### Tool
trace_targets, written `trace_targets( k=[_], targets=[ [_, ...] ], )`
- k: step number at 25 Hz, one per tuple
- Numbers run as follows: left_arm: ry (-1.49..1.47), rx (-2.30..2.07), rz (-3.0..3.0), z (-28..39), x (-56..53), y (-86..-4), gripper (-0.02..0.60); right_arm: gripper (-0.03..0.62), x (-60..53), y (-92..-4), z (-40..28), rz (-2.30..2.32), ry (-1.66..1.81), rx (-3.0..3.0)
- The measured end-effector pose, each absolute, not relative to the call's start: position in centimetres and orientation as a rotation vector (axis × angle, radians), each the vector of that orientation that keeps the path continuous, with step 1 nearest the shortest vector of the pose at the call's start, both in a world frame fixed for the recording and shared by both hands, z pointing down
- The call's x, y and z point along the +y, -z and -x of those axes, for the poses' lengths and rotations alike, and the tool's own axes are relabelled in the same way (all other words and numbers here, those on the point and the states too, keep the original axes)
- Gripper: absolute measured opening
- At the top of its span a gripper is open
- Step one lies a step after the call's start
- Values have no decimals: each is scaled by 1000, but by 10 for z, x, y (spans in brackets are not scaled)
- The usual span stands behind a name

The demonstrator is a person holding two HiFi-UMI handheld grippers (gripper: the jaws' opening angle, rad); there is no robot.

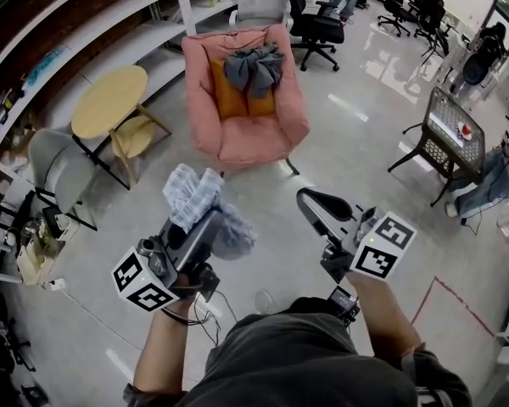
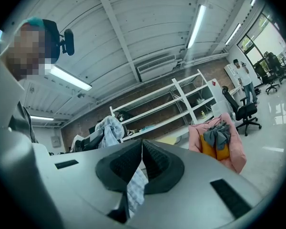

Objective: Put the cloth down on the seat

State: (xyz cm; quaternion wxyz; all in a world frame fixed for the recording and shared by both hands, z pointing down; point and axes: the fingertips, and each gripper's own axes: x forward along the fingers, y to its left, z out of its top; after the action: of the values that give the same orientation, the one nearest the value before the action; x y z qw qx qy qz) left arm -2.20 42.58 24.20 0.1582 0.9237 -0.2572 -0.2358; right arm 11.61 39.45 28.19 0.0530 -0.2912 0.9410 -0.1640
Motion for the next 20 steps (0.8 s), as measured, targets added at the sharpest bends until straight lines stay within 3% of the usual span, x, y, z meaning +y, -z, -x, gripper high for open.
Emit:
trace_targets(
  k=[10, 20],
  targets=[
    [678, -797, -2604, 58, 326, -237, 72, 17, 294, -278, -86, 869, 540, 2874],
    [667, -862, -2589, 43, 254, -258, 72, 17, 218, -305, -91, 777, 579, 2888]
  ],
)
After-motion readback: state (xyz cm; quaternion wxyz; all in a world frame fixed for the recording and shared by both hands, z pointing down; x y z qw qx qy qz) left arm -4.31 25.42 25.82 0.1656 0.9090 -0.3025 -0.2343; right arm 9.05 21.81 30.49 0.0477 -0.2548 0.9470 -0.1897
